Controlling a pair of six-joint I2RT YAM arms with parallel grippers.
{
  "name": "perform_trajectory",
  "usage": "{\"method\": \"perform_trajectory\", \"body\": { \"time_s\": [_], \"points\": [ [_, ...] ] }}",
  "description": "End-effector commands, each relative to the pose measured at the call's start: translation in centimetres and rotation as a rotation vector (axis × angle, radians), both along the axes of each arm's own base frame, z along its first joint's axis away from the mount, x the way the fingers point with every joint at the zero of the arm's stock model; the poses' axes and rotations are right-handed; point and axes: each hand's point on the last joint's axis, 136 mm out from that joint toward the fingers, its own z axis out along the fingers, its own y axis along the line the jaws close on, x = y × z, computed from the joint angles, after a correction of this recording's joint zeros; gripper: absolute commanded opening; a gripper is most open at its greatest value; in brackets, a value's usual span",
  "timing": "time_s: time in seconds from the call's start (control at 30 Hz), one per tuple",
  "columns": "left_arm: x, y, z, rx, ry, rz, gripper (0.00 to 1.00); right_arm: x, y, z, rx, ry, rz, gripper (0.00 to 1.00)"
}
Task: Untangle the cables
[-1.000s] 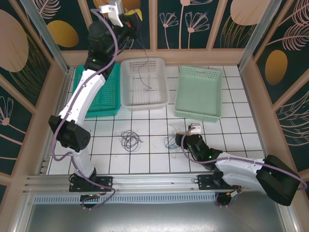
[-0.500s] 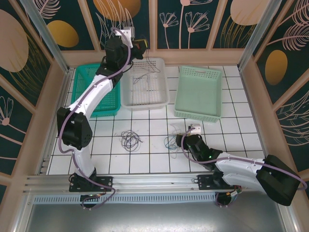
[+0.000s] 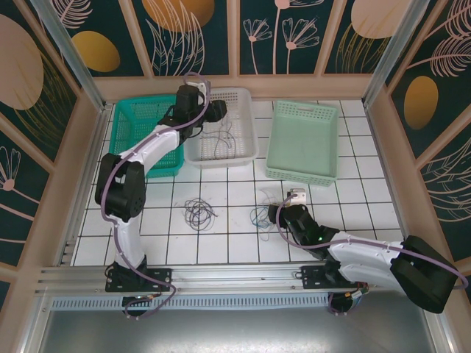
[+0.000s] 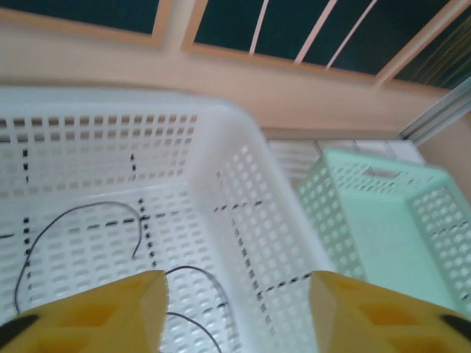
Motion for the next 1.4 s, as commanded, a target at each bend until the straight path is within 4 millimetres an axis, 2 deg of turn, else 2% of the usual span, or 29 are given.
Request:
{"method": "perform_trajectory", "body": {
  "time_s": [0.0,0.1,0.2,0.37,0.53,0.63,0.73,0.83,0.97,1.07,1.2,1.37],
  "points": [
    [0.0,0.3,-0.6,0.017,0.041,0.002,0.71,0.2,0.3,1.0,0.011,-0.007,-0.008,0.62],
    [-0.8,0.9,-0.9,0.026,0.037,0.020,0.81,0.3,0.6,1.5,0.020,-0.014,0.004,0.62],
    [-1.8,1.4,0.5,0.025,-0.007,0.024,0.98,0.4,1.0,2.7,0.039,-0.039,0.018,0.61],
    [-4.9,1.1,3.3,0.044,-0.114,0.007,0.98,0.5,1.6,5.1,0.087,-0.090,0.051,0.50],
    [-8.5,0.5,5.1,0.059,-0.199,-0.022,0.98,0.3,1.7,5.8,0.078,-0.078,0.068,0.39],
    [-10.4,-0.2,5.0,0.054,-0.219,-0.061,0.98,0.4,1.9,6.2,0.069,-0.078,0.076,0.36],
    [-12.5,-1.4,5.0,0.025,-0.229,-0.135,0.99,0.7,1.4,6.6,0.043,-0.081,0.050,0.44],
    [-14.6,-2.6,4.6,-0.014,-0.211,-0.205,0.99,1.2,0.7,6.8,0.028,-0.063,0.020,0.47],
    [-16.8,-3.4,3.2,-0.051,-0.155,-0.248,0.98,1.7,0.8,7.2,0.067,-0.020,0.045,0.52],
    [-17.9,-3.4,2.4,-0.077,-0.140,-0.260,0.99,2.3,0.9,7.3,0.090,0.031,0.066,0.53],
    [-18.9,-3.7,1.6,-0.095,-0.124,-0.285,0.98,2.8,1.1,6.8,0.029,0.081,0.089,0.53],
    [-19.6,-3.4,0.7,-0.093,-0.102,-0.285,0.98,2.2,1.9,5.0,-0.015,0.182,0.144,0.52]
  ]
}}
